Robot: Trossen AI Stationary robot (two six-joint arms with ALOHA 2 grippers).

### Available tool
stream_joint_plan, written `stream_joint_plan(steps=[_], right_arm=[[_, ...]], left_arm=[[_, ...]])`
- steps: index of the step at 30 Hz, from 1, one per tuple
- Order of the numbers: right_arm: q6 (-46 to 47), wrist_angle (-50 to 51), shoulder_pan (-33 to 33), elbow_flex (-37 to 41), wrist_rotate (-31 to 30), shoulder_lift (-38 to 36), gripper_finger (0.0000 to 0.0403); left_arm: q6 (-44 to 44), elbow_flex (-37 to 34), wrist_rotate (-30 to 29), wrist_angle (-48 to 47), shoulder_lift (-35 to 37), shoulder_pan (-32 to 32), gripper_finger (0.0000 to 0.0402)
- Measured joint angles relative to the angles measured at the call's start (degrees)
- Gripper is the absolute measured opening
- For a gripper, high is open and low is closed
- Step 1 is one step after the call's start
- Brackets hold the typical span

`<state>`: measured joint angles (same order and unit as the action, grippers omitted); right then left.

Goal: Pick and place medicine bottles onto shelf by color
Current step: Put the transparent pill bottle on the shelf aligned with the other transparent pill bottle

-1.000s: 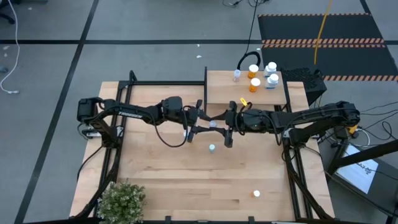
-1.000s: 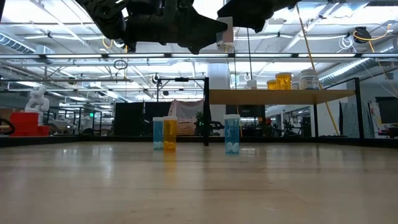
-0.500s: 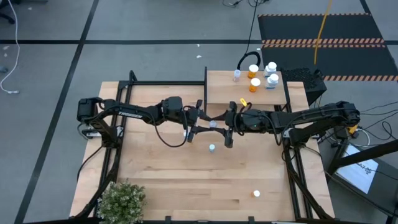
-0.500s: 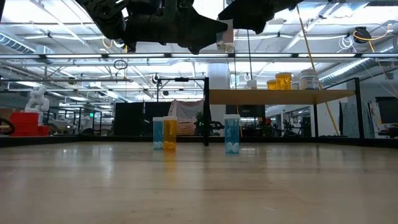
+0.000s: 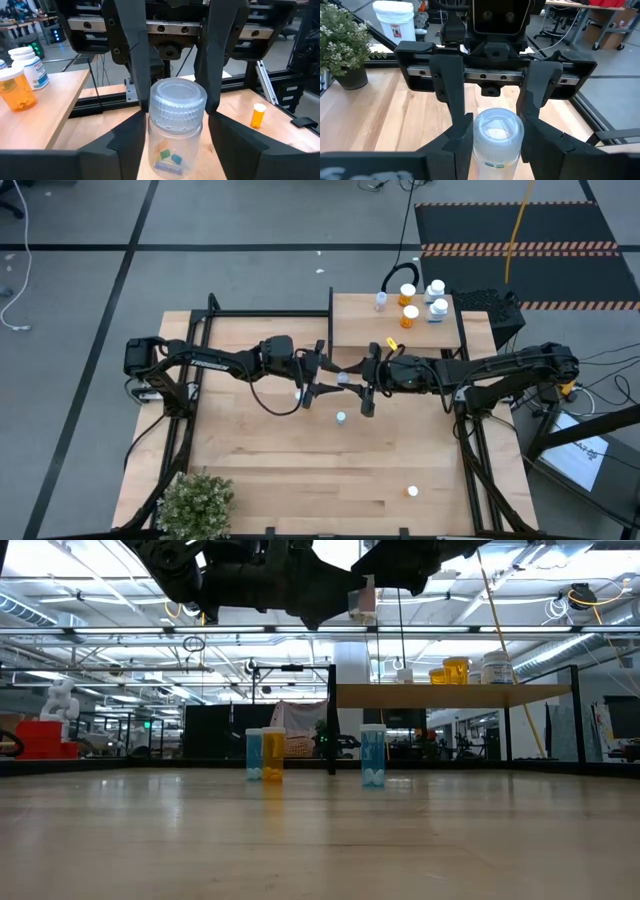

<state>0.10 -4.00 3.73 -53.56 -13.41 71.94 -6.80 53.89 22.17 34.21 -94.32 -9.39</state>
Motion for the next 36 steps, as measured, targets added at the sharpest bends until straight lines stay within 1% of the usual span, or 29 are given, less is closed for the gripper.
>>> stream_joint_plan(steps=[4, 7, 9, 11, 13, 15, 20, 22, 24, 29, 34, 36], right_arm=[[0.81, 0.27, -0.02, 0.04, 0.0, -0.66, 0.0147], [0.93, 0.03, -0.02, 0.04, 0.0, -1.82, 0.0143], [0.9, 0.17, -0.05, 0.04, 0.0, -2.91, 0.0143], [0.81, 0.01, -0.43, 0.04, 0.02, -4.26, 0.0145], [0.83, 0.46, -1.45, 0.04, 0.04, -5.93, 0.0148], [0.89, 1.25, -3.04, 0.04, 0.0, -7.46, 0.0148], [0.77, 3.11, -8.89, 0.04, 0.04, -11.03, 0.0145], [0.04, 4.07, -11.73, 0.04, 0.29, -12.34, 0.0146], [-0.22, 4.12, -15.04, 0.03, 1.82, -13.14, 0.0148], [-0.34, 6.16, -23.9, 0.02, 7.23, -14.14, 0.0148], [-1.63, 7.29, -31.97, 0.02, 16.61, -14.05, 0.0148], [-2.51, 7.88, -34.49, 0.02, 19.22, -14.05, 0.0149]], left_arm=[[-0.12, 0.0, -0.69, -2.88, 1.54, 0.0, 0.0249], [-0.56, 0.0, -1.95, -7.25, 4.33, -0.02, 0.0271], [-0.9, 0.02, -4.3, -9.62, 6.23, 0.02, 0.0282], [-1.67, 0.02, -6.76, -14.12, 8.98, 0.02, 0.029], [-2.81, 0.11, -9.24, -16.49, 10.94, 0.02, 0.0295], [-3.21, 0.07, -10.76, -20.77, 13.16, -0.02, 0.0295], [-3.2, 0.04, -13.13, -25.07, 16.74, 0.0, 0.0296], [-3.22, 0.13, -13.49, -24.71, 17.01, 0.13, 0.0296], [-3.18, 0.02, -13.65, -26.22, 17.29, 0.13, 0.0296], [-3.2, 0.0, -13.7, -25.77, 17.58, 0.13, 0.0296], [-3.2, 0.0, -13.74, -25.9, 17.54, 0.13, 0.0296], [-3.23, 0.0, -13.74, -26.09, 17.52, 0.15, 0.0296]])
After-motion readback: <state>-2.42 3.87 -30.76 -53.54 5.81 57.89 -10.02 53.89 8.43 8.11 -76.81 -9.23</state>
